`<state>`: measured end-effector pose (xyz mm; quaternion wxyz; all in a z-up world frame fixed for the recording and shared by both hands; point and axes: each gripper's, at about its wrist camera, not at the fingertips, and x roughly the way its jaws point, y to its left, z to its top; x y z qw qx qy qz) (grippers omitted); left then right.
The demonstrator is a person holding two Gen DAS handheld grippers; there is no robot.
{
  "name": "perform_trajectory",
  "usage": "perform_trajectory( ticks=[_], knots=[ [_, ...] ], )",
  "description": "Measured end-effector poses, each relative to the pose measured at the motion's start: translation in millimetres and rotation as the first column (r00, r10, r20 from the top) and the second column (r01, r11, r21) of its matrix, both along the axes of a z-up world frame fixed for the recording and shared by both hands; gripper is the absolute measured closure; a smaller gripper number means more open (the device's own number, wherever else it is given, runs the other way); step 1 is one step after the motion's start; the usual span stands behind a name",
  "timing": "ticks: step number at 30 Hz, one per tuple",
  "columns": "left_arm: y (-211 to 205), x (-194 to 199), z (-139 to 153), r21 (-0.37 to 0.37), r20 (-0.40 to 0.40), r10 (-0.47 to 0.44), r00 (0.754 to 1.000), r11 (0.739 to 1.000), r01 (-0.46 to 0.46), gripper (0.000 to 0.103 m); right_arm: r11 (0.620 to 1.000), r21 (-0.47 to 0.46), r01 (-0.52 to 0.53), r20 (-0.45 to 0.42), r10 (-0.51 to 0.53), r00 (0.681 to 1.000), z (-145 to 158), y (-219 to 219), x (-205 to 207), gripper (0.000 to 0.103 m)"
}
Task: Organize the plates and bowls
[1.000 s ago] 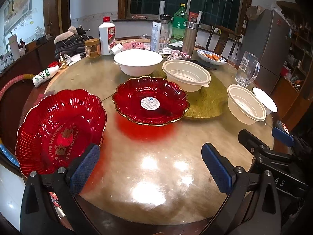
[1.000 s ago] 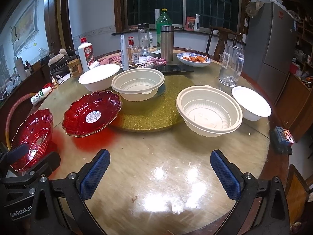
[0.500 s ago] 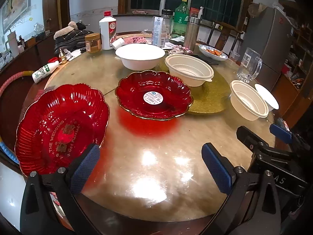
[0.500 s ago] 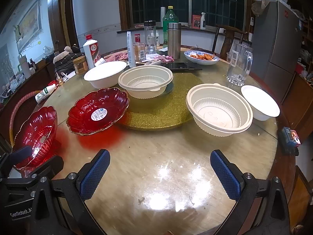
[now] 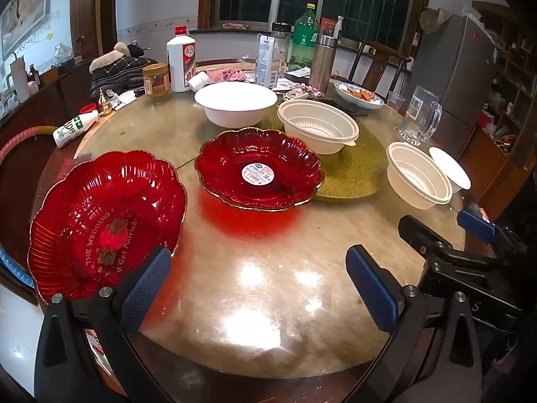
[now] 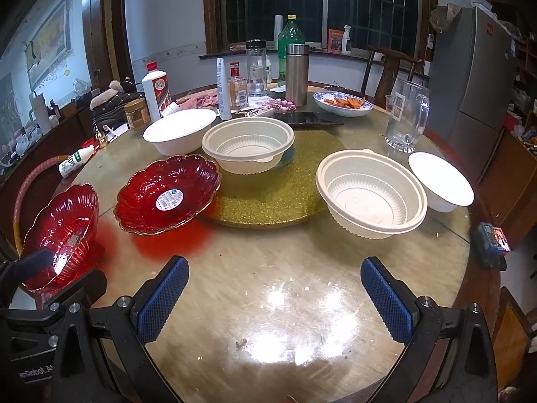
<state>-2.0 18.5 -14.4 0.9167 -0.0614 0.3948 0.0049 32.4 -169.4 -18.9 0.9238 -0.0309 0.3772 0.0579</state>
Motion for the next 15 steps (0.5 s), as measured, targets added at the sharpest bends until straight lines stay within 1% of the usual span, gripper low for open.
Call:
perform_trajectory(
  ticks=[4, 7, 9, 10, 12, 14, 15],
  knots=[
    [12.3, -10.5, 11.0, -0.031, 0.028, -0.007, 1.000, 0.999, 0.007, 0.000, 1.000, 0.016, -0.021, 0.001, 0.021, 1.000, 3.0, 2.2, -0.4, 0.000],
    [31.7, -23.5, 23.2, -0.031, 0.064, 0.016, 0.998, 0.999, -0.014, 0.000, 0.996, 0.063, -0.055, -0.028, 0.057, 0.998, 4.2, 4.9, 3.1, 0.000],
    [50.7, -33.5, 30.3, -0.029, 0.089, 0.045, 0.995, 0.999, -0.042, 0.000, 0.989, 0.110, -0.101, -0.054, 0.107, 0.993, 4.9, 10.9, 5.9, 0.000],
    [64.0, -38.7, 33.0, -0.024, 0.098, 0.074, 0.992, 0.997, -0.072, 0.000, 0.982, 0.139, -0.125, -0.067, 0.136, 0.988, 5.2, 15.0, 6.9, 0.000],
    [93.4, -46.8, 33.8, -0.010, 0.096, 0.145, 0.985, 0.989, -0.145, 0.000, 0.954, 0.227, -0.194, -0.109, 0.223, 0.969, 4.1, 27.6, 10.6, 0.000],
    [129.8, -51.9, 30.6, -0.007, 0.068, 0.249, 0.966, 0.969, -0.249, 0.000, 0.924, 0.295, -0.244, -0.152, 0.297, 0.943, 0.9, 42.3, 15.6, 0.000],
    [149.1, -54.3, 28.4, -0.014, 0.053, 0.300, 0.952, 0.954, -0.300, 0.000, 0.905, 0.333, -0.266, -0.180, 0.338, 0.924, -2.0, 53.6, 19.6, 0.001]
  ],
)
